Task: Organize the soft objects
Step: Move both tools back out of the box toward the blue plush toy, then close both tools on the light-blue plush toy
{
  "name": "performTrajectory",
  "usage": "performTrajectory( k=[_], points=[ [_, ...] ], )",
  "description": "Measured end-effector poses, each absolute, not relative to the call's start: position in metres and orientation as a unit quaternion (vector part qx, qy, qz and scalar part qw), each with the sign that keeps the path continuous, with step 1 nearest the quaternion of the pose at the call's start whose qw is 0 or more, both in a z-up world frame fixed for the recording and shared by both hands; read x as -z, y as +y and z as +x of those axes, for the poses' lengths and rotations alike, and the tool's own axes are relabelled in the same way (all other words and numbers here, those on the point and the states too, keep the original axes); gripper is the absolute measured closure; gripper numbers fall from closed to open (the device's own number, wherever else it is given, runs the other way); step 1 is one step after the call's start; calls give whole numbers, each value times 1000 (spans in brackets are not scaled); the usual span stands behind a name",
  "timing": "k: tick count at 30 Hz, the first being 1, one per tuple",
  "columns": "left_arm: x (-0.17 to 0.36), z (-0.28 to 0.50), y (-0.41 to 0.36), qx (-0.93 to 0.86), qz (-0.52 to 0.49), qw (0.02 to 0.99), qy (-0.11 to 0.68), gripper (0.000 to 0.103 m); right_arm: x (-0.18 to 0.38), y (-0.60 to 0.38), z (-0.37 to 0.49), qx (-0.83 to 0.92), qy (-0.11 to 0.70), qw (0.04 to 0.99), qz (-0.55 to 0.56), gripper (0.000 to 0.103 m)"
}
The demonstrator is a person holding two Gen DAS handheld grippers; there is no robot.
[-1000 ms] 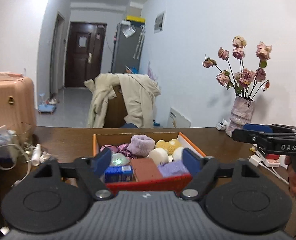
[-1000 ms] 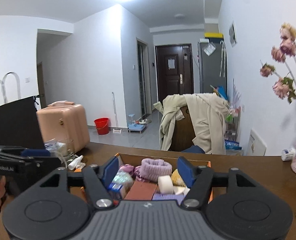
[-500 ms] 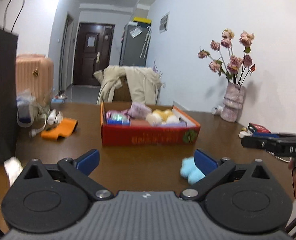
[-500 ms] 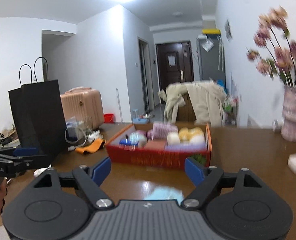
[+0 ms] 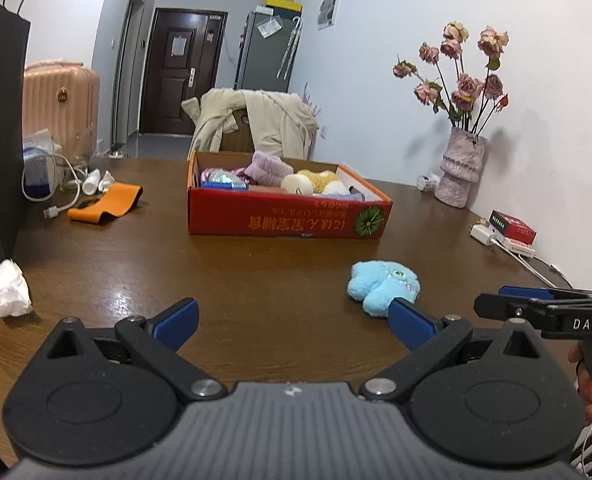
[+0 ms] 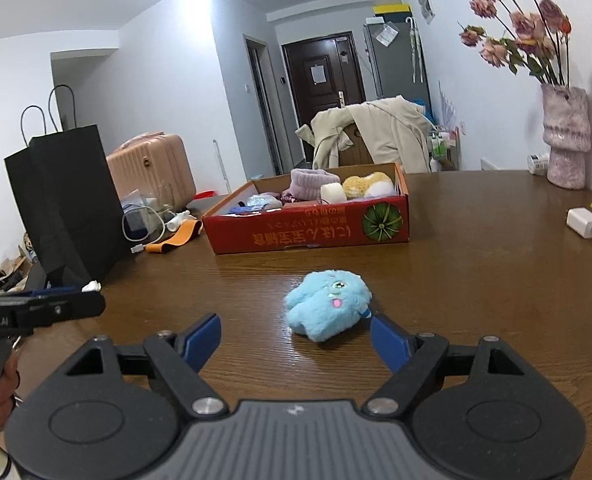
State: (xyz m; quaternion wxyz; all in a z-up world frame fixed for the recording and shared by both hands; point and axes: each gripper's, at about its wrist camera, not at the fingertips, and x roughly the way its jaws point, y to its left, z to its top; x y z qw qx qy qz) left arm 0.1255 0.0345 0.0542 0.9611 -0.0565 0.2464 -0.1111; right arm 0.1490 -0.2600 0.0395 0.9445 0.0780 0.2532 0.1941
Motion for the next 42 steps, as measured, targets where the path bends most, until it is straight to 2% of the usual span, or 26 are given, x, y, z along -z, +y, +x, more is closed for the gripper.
performTrajectory(
  k=[14,19,23,25,28,30,33,36,42],
  points=[
    [-24,194,18,122,-60,938,318,0,-8,-264,204,-189,303,928,109,23],
    [-13,226,0,145,-50,928,341,0,2,-268,232,-187,316,921,128,34],
    [-10,251,-15,168,-49,922,345,1,7,-270,255,-187,321,918,141,38],
    [-9,263,-22,183,-51,919,347,3,10,-268,267,-193,328,914,141,44],
    [-4,283,-32,205,-58,910,356,12,17,-267,281,-200,336,909,145,48],
    [-1,297,-35,214,-67,904,365,26,19,-269,291,-213,338,903,156,52],
    [5,315,-35,232,-93,891,379,38,22,-273,305,-225,340,897,172,56],
    [10,329,-35,242,-116,884,382,40,27,-280,316,-238,344,888,192,60],
    [19,352,-27,255,-174,870,385,40,37,-293,329,-259,348,870,233,62]
  ],
)
